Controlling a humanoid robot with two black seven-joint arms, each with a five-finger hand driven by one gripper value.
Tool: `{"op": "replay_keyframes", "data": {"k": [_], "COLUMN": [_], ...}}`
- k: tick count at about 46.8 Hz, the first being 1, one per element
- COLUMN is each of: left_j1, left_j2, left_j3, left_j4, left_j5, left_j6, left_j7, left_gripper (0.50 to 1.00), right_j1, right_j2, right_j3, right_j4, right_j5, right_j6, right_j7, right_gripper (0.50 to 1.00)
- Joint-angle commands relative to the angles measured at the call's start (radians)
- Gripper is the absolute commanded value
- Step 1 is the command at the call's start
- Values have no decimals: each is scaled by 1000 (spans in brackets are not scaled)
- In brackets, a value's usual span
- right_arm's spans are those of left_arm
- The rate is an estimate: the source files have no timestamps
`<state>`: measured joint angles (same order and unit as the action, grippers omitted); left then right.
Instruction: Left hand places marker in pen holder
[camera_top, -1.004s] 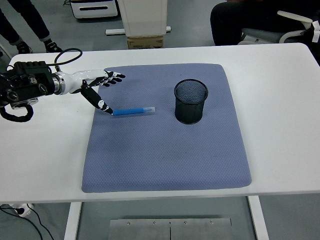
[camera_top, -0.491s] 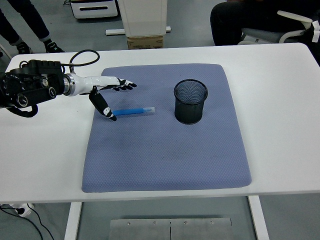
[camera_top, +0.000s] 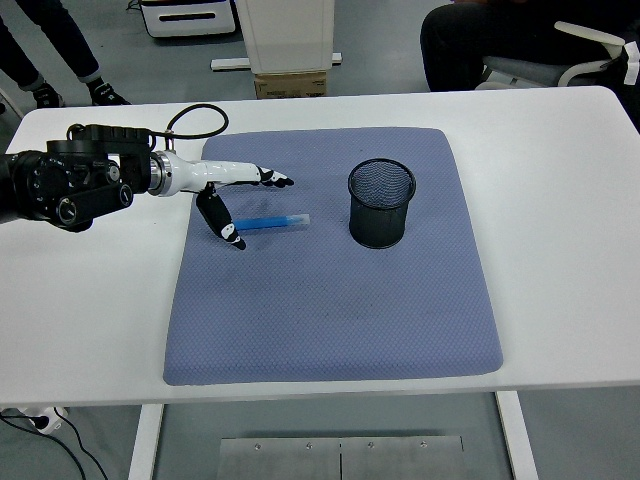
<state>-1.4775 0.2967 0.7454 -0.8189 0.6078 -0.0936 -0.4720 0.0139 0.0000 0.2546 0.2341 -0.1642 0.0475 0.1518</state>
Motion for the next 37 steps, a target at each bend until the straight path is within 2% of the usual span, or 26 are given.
{"op": "replay_keyframes", "data": {"k": [1,13,18,19,20,25,37], "left_j1": [2,2,2,2,2,2,3], "left_j2": [-10,-34,-36,-37,-39,-45,-53], "left_j3": [0,-3,-4,-6,-4,-6,-8], "left_j4": [0,0,0,0,1,1,3], "left_j5": [15,15,17,17,17,18,32], "left_j6": [9,9,9,9,8,8,8], "left_j7": [3,47,47,47,49,49,90], "left_gripper": [991,974,924,880,862,830,827], "right_j1": [0,0,0,0,0,0,0], "right_j2": [0,0,0,0,0,0,0], "right_j3": [0,0,0,0,0,0,-1], "right_j4": [1,1,-1,1,1,1,1], "right_j5": [0,0,0,0,0,0,0], "right_j6": [0,0,0,0,0,0,0], "right_j7": [0,0,0,0,0,0,0], "right_gripper": [1000,1000,1000,1000,1000,1000,1000]}}
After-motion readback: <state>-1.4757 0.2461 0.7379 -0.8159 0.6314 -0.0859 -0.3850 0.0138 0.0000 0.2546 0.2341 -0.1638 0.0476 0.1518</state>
